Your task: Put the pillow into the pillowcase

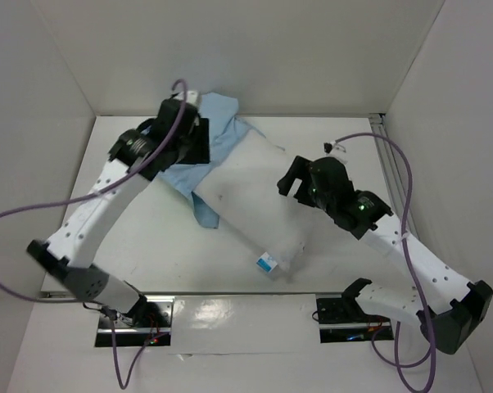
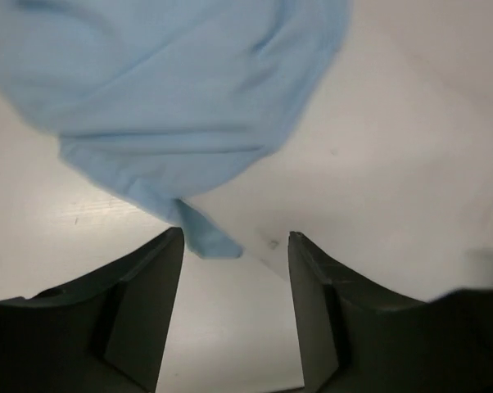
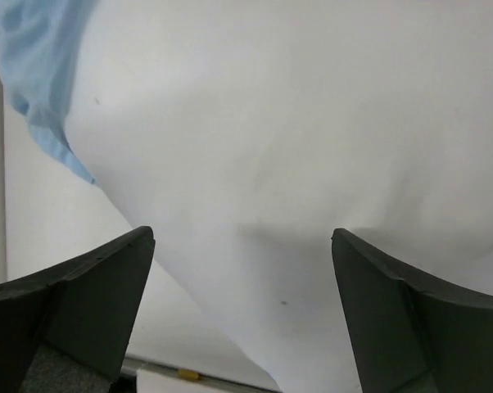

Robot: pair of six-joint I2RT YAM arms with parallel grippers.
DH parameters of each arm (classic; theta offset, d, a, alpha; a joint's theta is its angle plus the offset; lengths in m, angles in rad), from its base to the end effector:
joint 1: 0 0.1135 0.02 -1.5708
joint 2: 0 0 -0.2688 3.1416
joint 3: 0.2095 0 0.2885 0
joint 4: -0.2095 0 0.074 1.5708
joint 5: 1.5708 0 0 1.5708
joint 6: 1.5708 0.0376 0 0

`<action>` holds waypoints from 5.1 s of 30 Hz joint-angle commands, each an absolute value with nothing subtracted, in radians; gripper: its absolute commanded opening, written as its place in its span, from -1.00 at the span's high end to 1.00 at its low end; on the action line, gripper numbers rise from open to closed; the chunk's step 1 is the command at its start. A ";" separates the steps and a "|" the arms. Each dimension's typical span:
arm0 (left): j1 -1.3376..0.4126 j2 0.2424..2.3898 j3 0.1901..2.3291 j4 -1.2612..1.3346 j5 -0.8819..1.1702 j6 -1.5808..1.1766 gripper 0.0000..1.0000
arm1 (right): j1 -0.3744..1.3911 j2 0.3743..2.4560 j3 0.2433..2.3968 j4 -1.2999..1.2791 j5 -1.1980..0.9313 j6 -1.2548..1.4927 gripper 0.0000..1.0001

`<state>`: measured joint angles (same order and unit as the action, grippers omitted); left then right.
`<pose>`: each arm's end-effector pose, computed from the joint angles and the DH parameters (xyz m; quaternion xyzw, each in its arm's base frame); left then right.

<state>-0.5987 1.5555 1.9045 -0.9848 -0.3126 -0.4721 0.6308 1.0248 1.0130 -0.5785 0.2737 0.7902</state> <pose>0.2947 -0.1871 0.4700 -0.0142 0.8845 -0.1076 0.4538 0.2118 0.1421 0.3385 0.1336 0.8661 0.2130 0.4321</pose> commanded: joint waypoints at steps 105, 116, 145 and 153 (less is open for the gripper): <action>-0.563 1.980 2.101 -0.893 -0.498 -0.434 -0.70 | 0.413 1.049 1.135 -0.698 0.224 0.591 -0.81; -0.583 2.212 2.298 -1.057 -0.646 -0.399 -0.63 | -0.008 1.037 0.795 -0.514 -0.486 0.586 -0.92; -0.767 1.893 2.318 -0.727 0.365 -0.505 1.00 | 0.399 1.224 1.053 -0.007 -0.361 0.756 1.00; -0.778 1.784 2.240 -0.718 0.232 -0.580 1.00 | 0.420 1.060 1.107 -0.143 -0.316 0.699 1.00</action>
